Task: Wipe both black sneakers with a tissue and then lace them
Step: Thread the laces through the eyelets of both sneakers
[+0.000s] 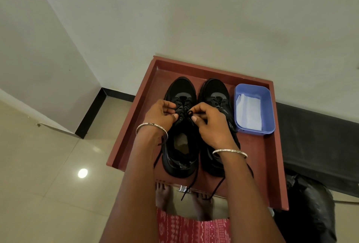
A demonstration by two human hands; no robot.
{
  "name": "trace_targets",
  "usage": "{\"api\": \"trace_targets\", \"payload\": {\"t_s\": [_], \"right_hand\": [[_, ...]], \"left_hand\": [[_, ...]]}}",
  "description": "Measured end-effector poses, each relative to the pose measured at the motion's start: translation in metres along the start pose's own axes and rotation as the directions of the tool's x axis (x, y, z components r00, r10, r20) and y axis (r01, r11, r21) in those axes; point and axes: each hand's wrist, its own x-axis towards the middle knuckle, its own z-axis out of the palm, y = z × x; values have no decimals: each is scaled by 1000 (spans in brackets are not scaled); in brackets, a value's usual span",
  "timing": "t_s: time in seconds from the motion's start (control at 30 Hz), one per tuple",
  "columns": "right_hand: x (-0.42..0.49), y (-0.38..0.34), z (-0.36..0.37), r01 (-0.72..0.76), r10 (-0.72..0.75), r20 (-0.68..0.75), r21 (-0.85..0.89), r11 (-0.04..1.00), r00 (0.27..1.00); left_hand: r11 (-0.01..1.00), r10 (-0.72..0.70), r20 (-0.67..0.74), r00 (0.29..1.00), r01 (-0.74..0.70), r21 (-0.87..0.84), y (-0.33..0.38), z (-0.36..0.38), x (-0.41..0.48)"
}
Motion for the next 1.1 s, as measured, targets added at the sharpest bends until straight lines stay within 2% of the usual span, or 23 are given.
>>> {"api": "trace_targets", "payload": {"t_s": [0.1,0.2,0.23,0.33,0.43,0.53,0.7,0.87,1.1], "right_hand": [[1,-5,6,44,-48,-53,-81,996,997],[0,-8,8,77,-96,-66,-247,966,993],[-1,-8,8,79,-97,-65,-243,967,993],[-2,-8,9,35,-38,-106,-35,999,994],[-1,-8,15,-49,64,-182,86,995,981],[0,-9,18,-92,119,-217,132,987,969],[3,-6,17,-127,156,-178,166,978,972],[6,-3,19,-153,178,-215,130,980,960],[5,-3,20,-169,191,-213,120,978,958]], "left_hand": [[999,28,2,1000,-28,36,1,-1,-1],[996,58,14,998,-59,71,1,0,-2],[995,67,20,998,-68,76,1,0,-2],[990,86,48,995,-91,105,3,1,-3],[981,117,18,993,-118,154,6,3,-6],[971,147,-5,989,-144,190,6,2,-6],[925,245,-3,970,-233,301,7,4,-3],[954,291,-17,957,-289,79,4,1,-3],[970,183,-74,980,-192,-146,5,4,-1]]}}
